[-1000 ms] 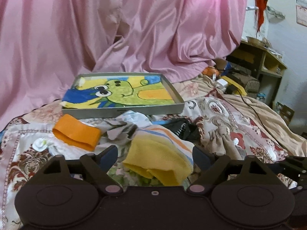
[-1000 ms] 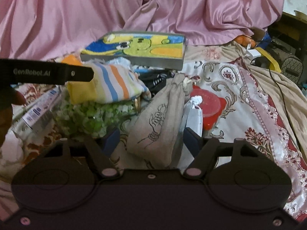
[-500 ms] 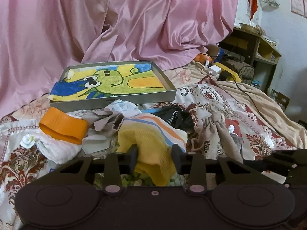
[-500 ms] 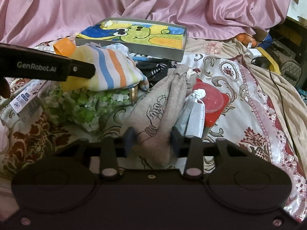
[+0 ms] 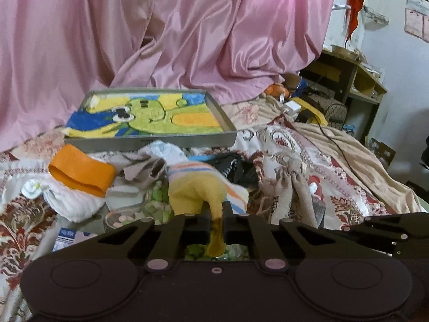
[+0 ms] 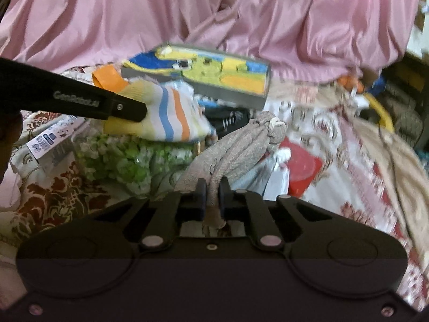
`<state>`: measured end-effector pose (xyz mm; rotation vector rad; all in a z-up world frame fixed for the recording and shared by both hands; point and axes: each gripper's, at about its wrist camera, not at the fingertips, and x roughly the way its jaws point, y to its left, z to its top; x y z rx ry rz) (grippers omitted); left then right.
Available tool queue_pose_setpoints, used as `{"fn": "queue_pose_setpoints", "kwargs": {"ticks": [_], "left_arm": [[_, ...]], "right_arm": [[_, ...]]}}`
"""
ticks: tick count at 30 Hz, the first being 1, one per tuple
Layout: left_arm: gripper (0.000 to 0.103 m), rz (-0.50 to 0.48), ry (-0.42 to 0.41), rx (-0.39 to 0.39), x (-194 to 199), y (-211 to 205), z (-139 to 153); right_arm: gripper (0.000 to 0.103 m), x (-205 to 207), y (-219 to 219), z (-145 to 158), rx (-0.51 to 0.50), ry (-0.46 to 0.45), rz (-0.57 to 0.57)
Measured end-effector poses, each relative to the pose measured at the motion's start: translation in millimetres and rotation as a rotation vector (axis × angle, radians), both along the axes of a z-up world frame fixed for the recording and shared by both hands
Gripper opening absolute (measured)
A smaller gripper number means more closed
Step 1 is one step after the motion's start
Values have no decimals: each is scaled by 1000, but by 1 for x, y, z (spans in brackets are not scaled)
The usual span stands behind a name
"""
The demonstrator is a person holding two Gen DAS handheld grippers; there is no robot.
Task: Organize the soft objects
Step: 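Grasp the yellow-striped sock with the left tool while the right tool grasps the grey pouch, then carry the sock with the left tool while the right tool carries the pouch into the grey tray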
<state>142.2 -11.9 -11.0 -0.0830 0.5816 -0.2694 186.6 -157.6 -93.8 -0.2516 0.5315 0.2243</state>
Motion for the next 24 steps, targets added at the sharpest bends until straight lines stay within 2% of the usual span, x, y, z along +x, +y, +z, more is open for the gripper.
{"fn": "queue_pose_setpoints", "kwargs": {"ticks": [8,14,19,24], "left_arm": [[7,14,-106,54,-26,-4,30],[7,23,-169,73,-27,-8,58],[7,41,-225,65,-11,-9,88],[6,102,-282,58,29,-6,118]], "right_arm": [[4,-22,13,14,-71,-163,44],[4,-20,5,34,-22,-249,44],[4,-9,-5,52,37,-395,64],[4,31,-11,68,99,-494,49]]}}
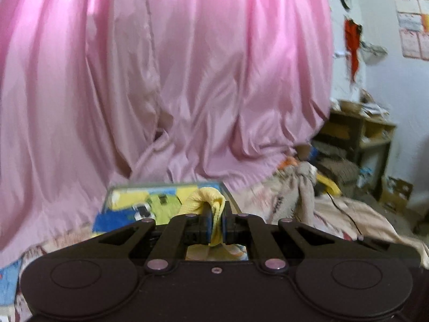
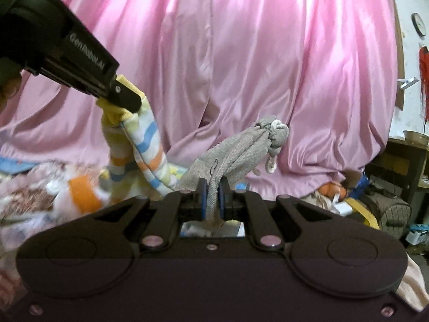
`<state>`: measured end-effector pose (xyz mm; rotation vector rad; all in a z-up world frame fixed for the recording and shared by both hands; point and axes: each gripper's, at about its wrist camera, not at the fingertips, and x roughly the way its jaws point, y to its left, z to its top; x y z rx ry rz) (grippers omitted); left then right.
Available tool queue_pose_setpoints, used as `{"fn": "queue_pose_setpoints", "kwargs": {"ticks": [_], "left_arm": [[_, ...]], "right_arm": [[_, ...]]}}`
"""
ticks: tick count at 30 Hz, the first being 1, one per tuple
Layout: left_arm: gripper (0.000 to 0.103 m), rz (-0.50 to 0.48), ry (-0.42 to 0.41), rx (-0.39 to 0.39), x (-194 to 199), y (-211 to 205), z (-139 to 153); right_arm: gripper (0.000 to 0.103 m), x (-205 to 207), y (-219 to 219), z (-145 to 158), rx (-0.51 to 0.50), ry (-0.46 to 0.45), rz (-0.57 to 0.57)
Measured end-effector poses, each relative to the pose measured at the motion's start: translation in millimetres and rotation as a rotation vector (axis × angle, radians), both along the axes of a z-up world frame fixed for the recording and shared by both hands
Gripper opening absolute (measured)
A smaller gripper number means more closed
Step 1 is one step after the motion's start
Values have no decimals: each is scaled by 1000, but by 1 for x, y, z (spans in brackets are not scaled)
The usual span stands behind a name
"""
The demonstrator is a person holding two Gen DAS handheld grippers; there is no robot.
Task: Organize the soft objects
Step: 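Carry the sock with the left tool while the right tool carries the pouch into the grey tray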
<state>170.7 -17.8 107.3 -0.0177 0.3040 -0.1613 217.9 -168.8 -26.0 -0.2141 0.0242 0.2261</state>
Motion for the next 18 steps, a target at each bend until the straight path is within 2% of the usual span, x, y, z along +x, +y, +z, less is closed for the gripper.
{"fn": "queue_pose_setpoints", "kwargs": {"ticks": [5,8,15,18], "left_arm": [[6,87,-36,-15,55,4,7],[6,115,-56,-5,88,3,5],[6,143,-57,3,160,-7,-21],[6,159,-35,-14,183,-8,-37]], "right_arm": [[4,63,-2,4,44,19,-5],[4,103,0,-13,70,72,-11],[4,177,-5,-42,140,241,-4],[4,197,-4,-45,164,290,8]]}}
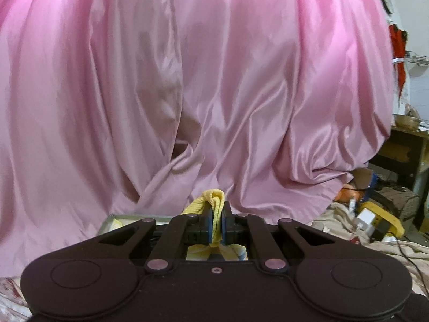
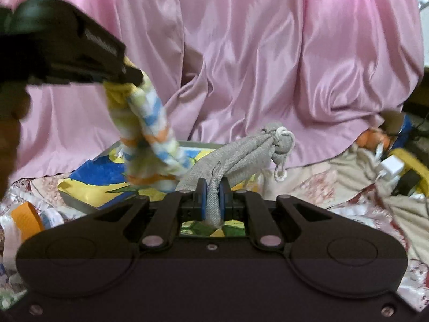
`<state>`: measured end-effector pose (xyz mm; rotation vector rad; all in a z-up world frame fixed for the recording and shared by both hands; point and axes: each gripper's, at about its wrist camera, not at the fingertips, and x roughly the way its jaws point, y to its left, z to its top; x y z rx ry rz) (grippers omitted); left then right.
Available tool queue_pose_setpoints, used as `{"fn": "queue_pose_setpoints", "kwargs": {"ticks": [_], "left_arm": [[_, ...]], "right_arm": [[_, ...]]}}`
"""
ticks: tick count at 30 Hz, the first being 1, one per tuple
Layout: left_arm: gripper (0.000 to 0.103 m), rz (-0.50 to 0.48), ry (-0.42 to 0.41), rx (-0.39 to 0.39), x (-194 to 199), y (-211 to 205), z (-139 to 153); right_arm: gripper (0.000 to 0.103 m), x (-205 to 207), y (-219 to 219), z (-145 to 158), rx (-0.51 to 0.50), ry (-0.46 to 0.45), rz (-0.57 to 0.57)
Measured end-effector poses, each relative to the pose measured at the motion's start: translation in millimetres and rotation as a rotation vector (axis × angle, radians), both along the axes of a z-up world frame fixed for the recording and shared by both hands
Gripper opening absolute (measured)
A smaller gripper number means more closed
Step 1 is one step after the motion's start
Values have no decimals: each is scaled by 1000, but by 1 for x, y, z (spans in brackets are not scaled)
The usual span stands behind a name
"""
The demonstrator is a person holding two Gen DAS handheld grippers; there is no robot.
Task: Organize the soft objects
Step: 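Carry the sock with the left tool while the right tool carries the pouch into the grey tray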
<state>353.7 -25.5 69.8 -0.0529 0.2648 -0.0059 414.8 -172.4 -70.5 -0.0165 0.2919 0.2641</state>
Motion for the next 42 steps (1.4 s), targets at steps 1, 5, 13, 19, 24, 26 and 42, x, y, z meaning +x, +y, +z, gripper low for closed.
{"fn": "queue_pose_setpoints", "kwargs": {"ticks": [1,5,13,19,24,26,42], "left_arm": [[6,5,13,-12,7,1,-7],[6,29,78,-37,25,8,-32],[7,40,213,-52,31,21,-67],[18,64,320,-67,33,29,-76],[36,103,374,-89,31,39,-77],[43,112,388,-100,28,44,-76],[90,118,261,-117,-45,51,-42]], "right_arm": [[4,6,0,-1,6,10,3],[5,40,5,-14,31,71,11],[9,68,8,-43,79,209,24],[13,73,13,-45,65,225,54],[22,63,20,-37,45,218,131],[31,62,22,-36,33,227,133],[102,10,-23,5,119,154,67]]}}
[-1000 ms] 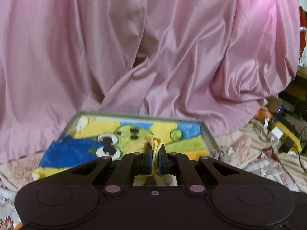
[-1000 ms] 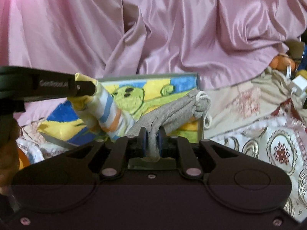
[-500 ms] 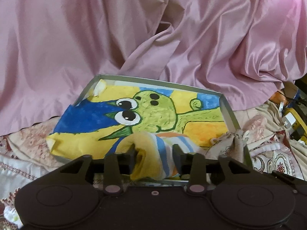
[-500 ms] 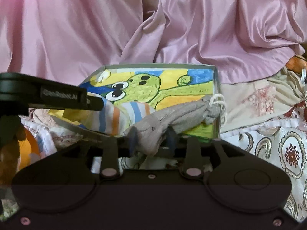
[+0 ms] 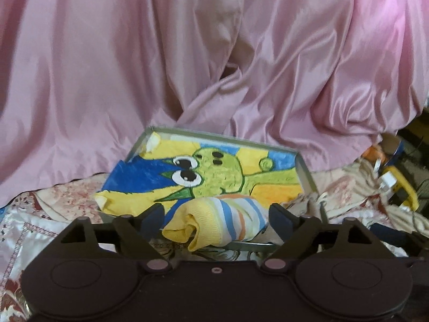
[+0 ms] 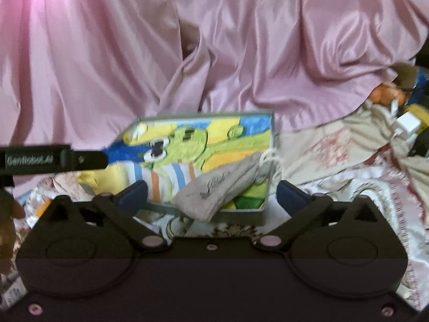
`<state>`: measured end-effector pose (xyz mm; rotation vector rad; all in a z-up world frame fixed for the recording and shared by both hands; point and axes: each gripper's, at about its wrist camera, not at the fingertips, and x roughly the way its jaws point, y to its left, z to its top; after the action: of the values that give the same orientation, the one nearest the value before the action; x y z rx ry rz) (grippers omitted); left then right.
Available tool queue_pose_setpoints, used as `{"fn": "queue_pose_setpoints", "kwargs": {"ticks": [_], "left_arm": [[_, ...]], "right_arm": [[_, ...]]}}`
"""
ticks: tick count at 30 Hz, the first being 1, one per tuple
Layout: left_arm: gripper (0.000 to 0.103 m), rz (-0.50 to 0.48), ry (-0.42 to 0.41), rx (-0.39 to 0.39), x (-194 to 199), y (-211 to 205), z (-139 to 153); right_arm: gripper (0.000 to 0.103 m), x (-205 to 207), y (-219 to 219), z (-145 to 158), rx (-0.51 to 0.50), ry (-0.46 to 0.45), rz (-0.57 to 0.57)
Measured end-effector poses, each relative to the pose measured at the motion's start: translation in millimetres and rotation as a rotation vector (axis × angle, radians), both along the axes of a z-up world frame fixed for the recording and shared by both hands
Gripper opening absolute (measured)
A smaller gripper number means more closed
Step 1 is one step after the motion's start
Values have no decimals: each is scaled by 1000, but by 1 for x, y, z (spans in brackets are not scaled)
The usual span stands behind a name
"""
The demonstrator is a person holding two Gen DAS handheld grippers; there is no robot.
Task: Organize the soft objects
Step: 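Carry the sock with the left tool while the right tool carries the pouch into the grey tray, then lift both open tools away from the tray toward the remaining items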
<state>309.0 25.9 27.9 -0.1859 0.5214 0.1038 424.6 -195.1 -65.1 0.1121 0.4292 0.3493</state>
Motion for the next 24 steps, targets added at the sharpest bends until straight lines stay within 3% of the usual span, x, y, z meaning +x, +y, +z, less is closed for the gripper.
{"fn": "queue_pose_setpoints", "kwargs": {"ticks": [10,15,24], "left_arm": [[101,-2,-164,-18,-88,-7,27],[102,0,-216,-15,-137,-7,35],[102,40,-253,-15,-219,4,40]], "right_arm": [[103,-86,-34,38,43,-138,-61],[103,-139,-47,50,74,-216,-91],[103,-224,-41,53,38,-353,-92]]}}
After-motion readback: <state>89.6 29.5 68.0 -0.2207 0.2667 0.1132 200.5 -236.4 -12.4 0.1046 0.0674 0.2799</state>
